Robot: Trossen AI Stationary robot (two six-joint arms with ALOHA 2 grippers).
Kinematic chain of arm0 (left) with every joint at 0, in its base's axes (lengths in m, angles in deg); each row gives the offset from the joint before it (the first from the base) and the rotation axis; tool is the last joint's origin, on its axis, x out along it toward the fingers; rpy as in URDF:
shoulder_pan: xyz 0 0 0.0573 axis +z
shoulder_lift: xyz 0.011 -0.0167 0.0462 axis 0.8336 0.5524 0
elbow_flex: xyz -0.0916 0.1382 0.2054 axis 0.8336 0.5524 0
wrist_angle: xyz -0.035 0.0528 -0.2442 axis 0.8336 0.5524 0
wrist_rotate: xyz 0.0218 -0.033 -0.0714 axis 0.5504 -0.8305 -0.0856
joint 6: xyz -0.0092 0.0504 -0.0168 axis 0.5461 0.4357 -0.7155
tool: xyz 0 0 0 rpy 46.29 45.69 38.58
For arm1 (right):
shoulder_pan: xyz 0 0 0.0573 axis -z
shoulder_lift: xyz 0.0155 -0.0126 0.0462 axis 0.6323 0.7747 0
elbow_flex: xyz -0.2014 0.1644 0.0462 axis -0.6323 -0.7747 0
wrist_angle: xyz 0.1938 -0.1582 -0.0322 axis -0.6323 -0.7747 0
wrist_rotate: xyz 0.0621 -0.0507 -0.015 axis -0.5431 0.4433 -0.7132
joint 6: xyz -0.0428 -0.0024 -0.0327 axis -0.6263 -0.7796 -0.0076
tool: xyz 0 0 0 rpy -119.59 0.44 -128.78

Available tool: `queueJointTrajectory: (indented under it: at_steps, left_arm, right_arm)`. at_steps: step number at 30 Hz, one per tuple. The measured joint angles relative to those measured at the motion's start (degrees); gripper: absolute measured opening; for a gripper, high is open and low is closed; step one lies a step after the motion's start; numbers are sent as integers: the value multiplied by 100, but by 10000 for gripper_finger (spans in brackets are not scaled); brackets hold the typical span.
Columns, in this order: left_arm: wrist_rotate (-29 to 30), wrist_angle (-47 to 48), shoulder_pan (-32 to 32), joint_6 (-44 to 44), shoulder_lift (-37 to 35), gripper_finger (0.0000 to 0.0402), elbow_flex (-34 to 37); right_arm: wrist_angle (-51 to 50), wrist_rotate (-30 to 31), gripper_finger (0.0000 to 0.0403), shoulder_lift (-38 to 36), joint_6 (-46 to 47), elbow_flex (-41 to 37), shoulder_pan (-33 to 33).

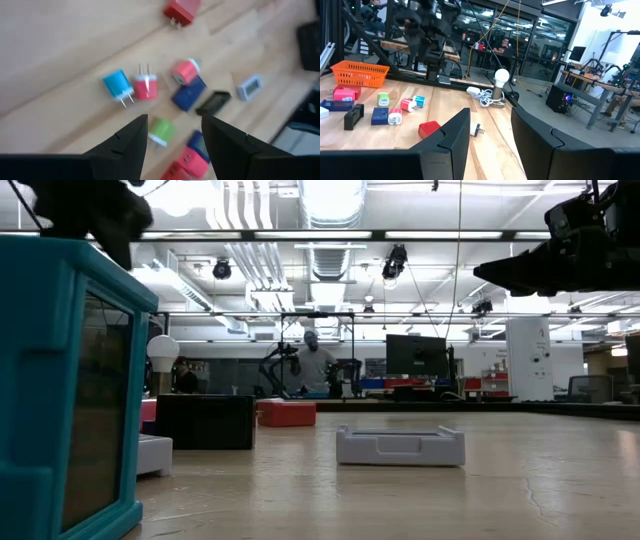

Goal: Pick & Place Office items
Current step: Put the blue charger adapter into the orange bin

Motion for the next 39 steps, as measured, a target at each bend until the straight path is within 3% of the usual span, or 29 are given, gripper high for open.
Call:
queueJointTrajectory:
  at_steps: [7,15,21,39]
  left_arm:
    - [-158,-47,699,240,589,193,57]
    - [-99,-371,816,57,1265,193,74]
    - [893,-394,827,-44,1550,193,66]
    - [-140,-415,805,-712,2514,193,76]
  right_arm:
    - [0,0,139,0,0,0,0]
    - [0,2,139,-1,0,0,-1]
    - [0,2,139,0,0,0,0]
    - [0,2,139,0,0,0,0]
